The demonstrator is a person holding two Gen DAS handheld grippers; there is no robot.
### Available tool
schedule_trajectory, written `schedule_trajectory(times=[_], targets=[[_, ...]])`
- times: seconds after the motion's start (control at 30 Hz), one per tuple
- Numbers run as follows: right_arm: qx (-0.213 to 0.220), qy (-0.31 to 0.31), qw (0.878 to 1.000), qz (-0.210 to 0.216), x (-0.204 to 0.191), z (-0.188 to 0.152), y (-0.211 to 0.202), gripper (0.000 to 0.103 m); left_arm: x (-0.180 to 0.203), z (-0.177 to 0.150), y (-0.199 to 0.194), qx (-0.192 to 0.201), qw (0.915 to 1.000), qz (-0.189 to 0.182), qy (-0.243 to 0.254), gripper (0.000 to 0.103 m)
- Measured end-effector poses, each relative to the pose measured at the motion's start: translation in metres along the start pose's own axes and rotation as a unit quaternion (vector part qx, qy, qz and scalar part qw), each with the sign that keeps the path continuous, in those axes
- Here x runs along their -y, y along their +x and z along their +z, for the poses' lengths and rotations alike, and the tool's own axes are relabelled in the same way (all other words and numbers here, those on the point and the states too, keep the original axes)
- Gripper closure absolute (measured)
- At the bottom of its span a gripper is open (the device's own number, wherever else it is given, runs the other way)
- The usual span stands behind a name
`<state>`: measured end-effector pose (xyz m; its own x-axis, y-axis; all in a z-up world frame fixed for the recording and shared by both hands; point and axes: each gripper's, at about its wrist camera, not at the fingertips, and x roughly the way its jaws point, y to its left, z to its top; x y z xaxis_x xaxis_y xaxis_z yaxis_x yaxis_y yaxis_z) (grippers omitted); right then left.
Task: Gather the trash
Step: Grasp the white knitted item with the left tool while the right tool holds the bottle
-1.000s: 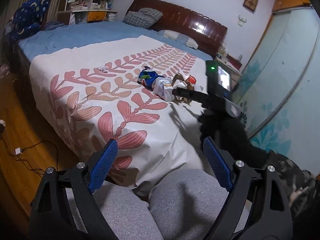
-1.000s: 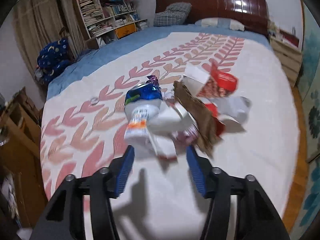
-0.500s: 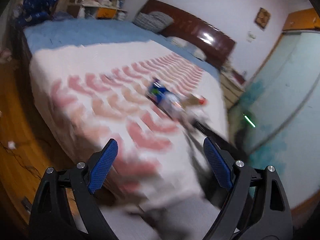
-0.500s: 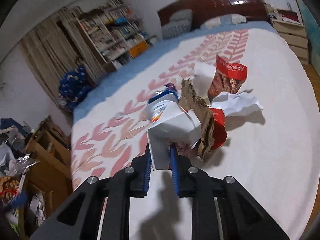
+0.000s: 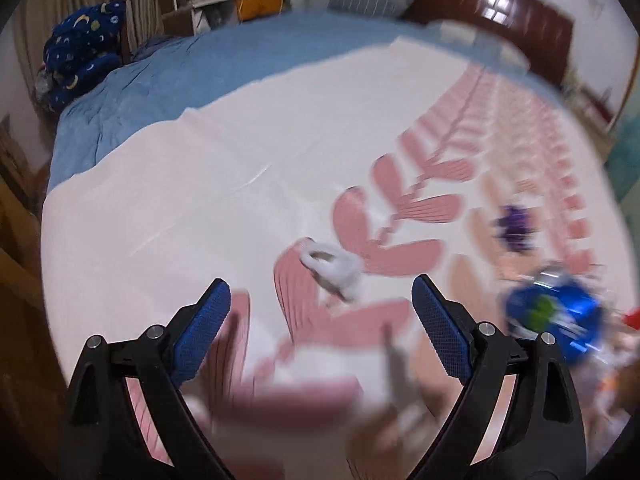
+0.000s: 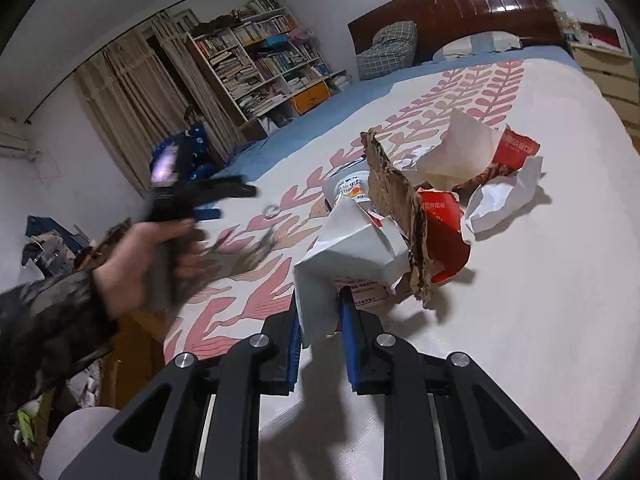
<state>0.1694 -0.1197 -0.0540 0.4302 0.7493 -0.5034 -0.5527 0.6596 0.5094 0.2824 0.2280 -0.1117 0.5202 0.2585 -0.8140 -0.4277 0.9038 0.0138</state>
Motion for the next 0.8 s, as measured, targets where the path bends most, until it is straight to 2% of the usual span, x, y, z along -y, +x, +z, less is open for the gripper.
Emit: schedule_trajectory(times=[0.1, 0.13, 0.27, 0.3, 0.33, 0.4, 0.43, 0.53, 0.6, 0.73, 0.8], targets=[[-0.004, 0.012, 1.000, 0.015, 0.009, 0.001, 0.004, 0.084, 0.003, 0.007, 0.042, -0.059, 0.9980, 0.023, -0.008, 0.012], [-0.005, 0.015, 1.000, 0.019, 0.008, -0.001, 0.004, 0.084, 0.007, 0.007, 0.050, -0.060, 0.9976, 0.033, -0.003, 0.011], [-0.008, 0.022, 0.999, 0.028, 0.013, 0.000, 0.007, 0.084, 0.012, 0.002, 0.047, -0.030, 0.9990, 0.030, -0.011, 0.012], [-0.008, 0.023, 0.999, 0.029, 0.013, 0.000, 0.007, 0.084, 0.013, 0.002, 0.045, -0.026, 0.9992, 0.027, -0.011, 0.023], [-0.008, 0.024, 0.999, 0.029, 0.013, 0.000, 0.007, 0.084, 0.013, 0.000, 0.040, -0.019, 0.9996, 0.016, -0.012, 0.049], [-0.008, 0.023, 0.999, 0.028, 0.013, 0.002, 0.008, 0.084, 0.015, -0.001, 0.035, -0.024, 0.9996, 0.006, -0.013, 0.077], [-0.008, 0.022, 0.999, 0.027, 0.013, 0.002, 0.008, 0.084, 0.017, -0.003, 0.034, -0.030, 0.9995, -0.003, -0.012, 0.080], [-0.009, 0.017, 1.000, 0.023, 0.011, 0.004, 0.009, 0.084, 0.022, -0.010, 0.023, -0.040, 0.9989, -0.023, -0.001, 0.081], [-0.006, 0.011, 1.000, 0.015, 0.009, 0.003, 0.006, 0.084, 0.024, -0.018, 0.002, -0.032, 0.9988, -0.038, 0.004, 0.081], [0.007, -0.041, 0.999, -0.010, -0.014, 0.005, -0.008, 0.084, 0.029, -0.048, -0.078, 0.021, 0.9965, -0.081, 0.005, 0.081], [0.017, -0.057, 0.998, -0.008, -0.026, 0.008, -0.027, 0.084, 0.038, -0.068, -0.141, 0.063, 0.9910, -0.116, 0.023, 0.081]])
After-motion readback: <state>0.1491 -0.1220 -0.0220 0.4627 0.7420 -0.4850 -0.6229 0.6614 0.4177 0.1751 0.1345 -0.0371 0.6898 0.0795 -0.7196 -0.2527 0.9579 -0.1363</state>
